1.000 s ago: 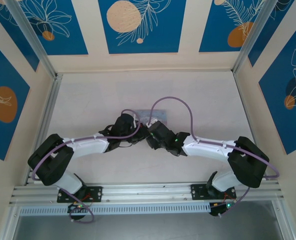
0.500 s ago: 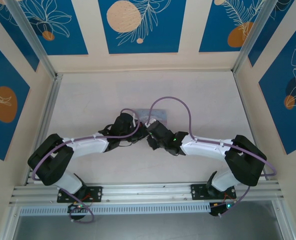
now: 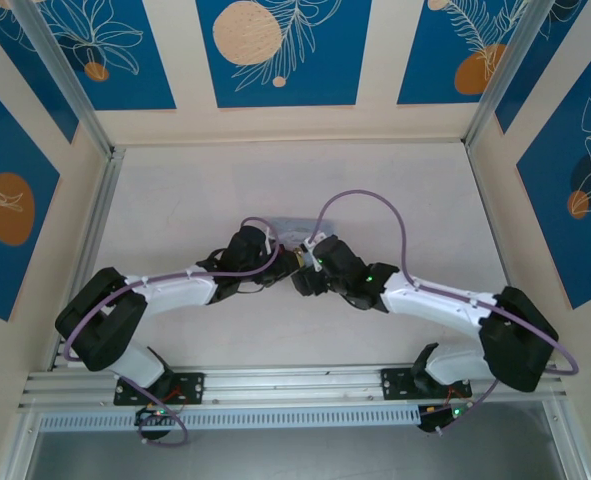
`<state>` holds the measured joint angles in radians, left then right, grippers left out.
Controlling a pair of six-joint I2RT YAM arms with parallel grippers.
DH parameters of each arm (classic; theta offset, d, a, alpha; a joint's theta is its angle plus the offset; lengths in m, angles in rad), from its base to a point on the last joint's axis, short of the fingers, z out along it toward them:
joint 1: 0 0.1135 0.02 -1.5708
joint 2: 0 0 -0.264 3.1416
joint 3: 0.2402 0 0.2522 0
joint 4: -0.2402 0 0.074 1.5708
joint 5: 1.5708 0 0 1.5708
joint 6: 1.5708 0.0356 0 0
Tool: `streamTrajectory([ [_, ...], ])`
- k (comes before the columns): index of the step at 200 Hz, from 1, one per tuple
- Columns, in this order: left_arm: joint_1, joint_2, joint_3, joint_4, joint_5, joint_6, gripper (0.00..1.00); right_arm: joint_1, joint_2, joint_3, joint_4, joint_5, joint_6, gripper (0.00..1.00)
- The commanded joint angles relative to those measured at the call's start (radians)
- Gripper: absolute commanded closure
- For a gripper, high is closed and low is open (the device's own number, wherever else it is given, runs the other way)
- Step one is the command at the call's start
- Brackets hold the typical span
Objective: Unlock the padlock with the key
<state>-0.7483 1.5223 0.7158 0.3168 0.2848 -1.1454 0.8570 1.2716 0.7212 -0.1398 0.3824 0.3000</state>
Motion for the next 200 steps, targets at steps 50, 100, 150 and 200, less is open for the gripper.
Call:
streamTrajectory([
  [50, 0.004, -0.01, 0.037, 0.004, 0.022, 0.007, 1.0, -0.025, -0.102, 0.005, -0.038, 0.042, 0.0, 0.09],
  [100, 0.004, -0.004, 0.042, 0.005, 0.02, 0.007, 1.0, -0.014, -0.062, 0.006, -0.04, 0.014, -0.047, 0.17],
  [150, 0.004, -0.006, 0.048, 0.005, 0.025, 0.006, 1.0, 0.007, -0.001, 0.01, -0.052, 0.05, -0.075, 0.41],
  [200, 0.006, -0.008, 0.05, -0.001, 0.025, 0.006, 1.0, 0.032, 0.049, 0.021, -0.042, 0.107, -0.073, 0.47],
])
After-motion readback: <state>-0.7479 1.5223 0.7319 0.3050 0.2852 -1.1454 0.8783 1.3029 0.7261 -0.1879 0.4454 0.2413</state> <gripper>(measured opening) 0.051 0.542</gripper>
